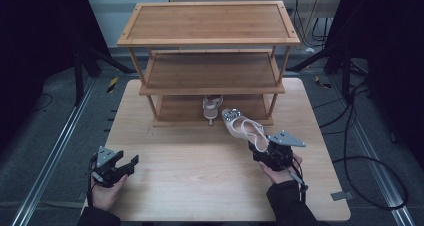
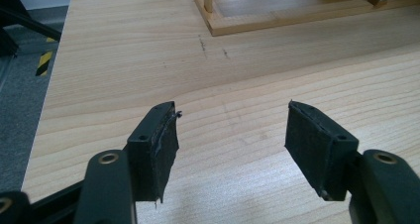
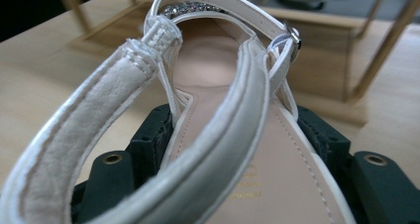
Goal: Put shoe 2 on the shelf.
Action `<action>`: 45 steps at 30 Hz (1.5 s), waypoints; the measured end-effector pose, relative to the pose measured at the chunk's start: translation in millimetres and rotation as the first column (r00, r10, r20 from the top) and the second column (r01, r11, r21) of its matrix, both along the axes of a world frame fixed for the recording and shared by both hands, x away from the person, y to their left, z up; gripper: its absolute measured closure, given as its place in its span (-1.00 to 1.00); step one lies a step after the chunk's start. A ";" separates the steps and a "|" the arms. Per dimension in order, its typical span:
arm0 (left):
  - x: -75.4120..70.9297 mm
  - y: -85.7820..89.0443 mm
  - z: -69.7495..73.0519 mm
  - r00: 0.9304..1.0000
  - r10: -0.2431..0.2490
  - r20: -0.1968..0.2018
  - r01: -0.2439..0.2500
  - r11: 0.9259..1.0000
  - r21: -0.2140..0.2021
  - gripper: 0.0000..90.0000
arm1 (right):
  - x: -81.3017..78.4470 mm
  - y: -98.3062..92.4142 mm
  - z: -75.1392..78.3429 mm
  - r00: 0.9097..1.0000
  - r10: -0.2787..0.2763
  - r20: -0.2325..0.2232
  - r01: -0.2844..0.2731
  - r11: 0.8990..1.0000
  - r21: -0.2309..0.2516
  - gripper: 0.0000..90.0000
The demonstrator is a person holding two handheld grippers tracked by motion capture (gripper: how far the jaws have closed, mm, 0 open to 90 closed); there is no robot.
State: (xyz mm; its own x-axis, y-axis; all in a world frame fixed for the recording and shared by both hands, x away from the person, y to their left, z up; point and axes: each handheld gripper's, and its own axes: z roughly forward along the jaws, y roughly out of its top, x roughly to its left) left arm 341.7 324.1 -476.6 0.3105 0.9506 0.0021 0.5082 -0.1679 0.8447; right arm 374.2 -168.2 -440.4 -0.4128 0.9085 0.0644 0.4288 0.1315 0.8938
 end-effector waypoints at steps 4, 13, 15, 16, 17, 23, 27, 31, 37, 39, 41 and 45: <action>0.2 -0.8 -0.1 1.000 -0.003 -0.002 0.003 1.000 0.004 -0.20 | 25.6 9.1 2.0 0.998 -0.054 0.013 0.055 0.998 -0.006 -0.11; 0.4 -3.3 0.0 1.000 -0.016 -0.001 0.016 1.000 0.004 -0.20 | 70.6 26.7 -1.6 0.989 -0.149 0.021 0.149 0.989 -0.013 -0.11; 0.7 -2.7 -0.3 1.000 -0.015 -0.003 0.015 1.000 0.005 -0.20 | 83.0 31.8 -7.4 0.986 -0.165 0.005 0.165 0.986 -0.013 -0.11; 0.8 -2.4 -0.3 1.000 -0.014 -0.003 0.014 1.000 0.001 -0.20 | 87.1 33.6 -9.9 0.985 -0.171 0.001 0.171 0.985 -0.009 -0.11; 0.5 -2.4 -0.1 1.000 -0.010 -0.005 0.010 1.000 -0.004 -0.20 | 97.7 37.3 -17.5 0.982 -0.187 -0.007 0.187 0.982 -0.006 -0.11; 0.9 -2.3 0.0 1.000 -0.016 -0.004 0.016 1.000 -0.004 -0.20 | 122.1 43.8 -33.4 0.969 -0.243 -0.041 0.243 0.970 -0.009 -0.11; 0.7 -2.5 0.1 1.000 -0.020 -0.003 0.020 1.000 -0.004 -0.19 | 138.1 49.6 -42.9 0.965 -0.252 -0.070 0.251 0.968 -0.017 -0.11; 0.7 -2.5 0.2 1.000 -0.019 -0.002 0.019 1.000 -0.005 -0.19 | 144.9 55.3 -46.1 0.960 -0.269 -0.073 0.268 0.963 -0.029 -0.11; 0.9 -2.5 0.0 1.000 -0.022 -0.004 0.022 1.000 -0.005 -0.19 | 149.2 65.1 -49.6 0.957 -0.282 -0.070 0.279 0.959 -0.049 -0.12; 0.9 -3.0 -0.2 1.000 -0.022 -0.003 0.022 1.000 -0.004 -0.19 | 148.9 67.0 -50.5 0.956 -0.286 -0.065 0.283 0.958 -0.052 -0.12; 0.8 -3.2 -0.2 1.000 -0.023 -0.003 0.023 1.000 -0.004 -0.19 | 148.2 67.8 -51.7 0.958 -0.282 -0.054 0.278 0.958 -0.068 -0.14; 0.8 -2.8 -0.4 1.000 -0.024 -0.005 0.024 1.000 -0.001 -0.20 | 148.4 65.5 -54.4 0.962 -0.265 -0.071 0.259 0.962 -0.083 -0.21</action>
State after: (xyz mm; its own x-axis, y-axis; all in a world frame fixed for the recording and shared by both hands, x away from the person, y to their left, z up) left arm 342.5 321.3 -477.0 0.3335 0.9427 0.0002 0.5078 -0.1798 0.8425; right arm 522.6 -102.8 -494.8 -0.1562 0.9876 0.0184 0.5272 0.0676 0.8471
